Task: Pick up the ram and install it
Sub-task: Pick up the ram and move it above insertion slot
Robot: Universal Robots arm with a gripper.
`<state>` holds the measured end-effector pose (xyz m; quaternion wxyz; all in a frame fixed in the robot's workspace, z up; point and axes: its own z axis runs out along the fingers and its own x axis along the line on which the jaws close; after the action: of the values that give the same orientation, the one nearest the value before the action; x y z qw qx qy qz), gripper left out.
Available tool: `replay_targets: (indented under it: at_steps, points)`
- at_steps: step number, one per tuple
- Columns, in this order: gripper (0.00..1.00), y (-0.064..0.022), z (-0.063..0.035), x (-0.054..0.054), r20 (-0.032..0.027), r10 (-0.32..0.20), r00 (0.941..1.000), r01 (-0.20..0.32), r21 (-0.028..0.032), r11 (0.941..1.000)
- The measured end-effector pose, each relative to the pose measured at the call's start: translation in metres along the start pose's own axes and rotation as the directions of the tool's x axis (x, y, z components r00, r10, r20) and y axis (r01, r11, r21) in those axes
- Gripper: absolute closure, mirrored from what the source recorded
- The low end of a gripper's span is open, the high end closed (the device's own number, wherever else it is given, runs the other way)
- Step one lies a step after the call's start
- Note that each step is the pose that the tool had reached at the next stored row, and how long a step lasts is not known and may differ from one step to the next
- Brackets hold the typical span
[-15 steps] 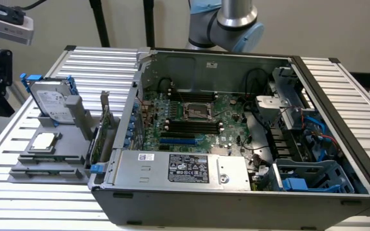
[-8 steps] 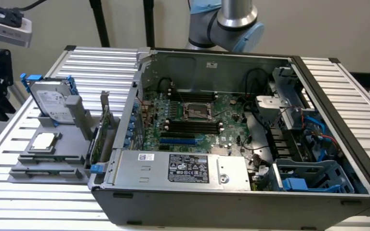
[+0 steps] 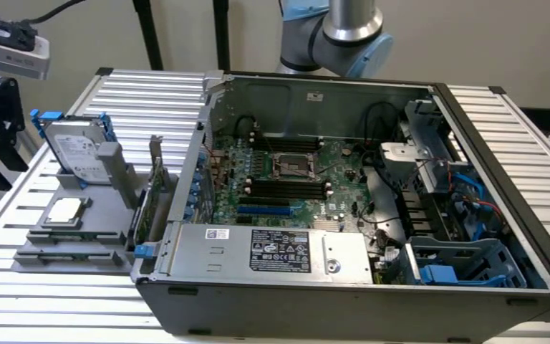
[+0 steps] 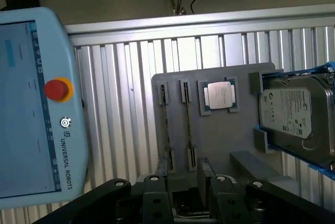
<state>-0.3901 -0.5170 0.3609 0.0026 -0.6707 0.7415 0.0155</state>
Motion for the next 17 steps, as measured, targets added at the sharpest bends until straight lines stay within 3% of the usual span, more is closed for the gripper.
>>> replay_targets:
  at_steps: [17]
  points:
    - [0.64, -0.0016, 0.0303, 0.001, 0.0078, -0.014, 0.9999, 0.014, -0.0012, 0.9999]
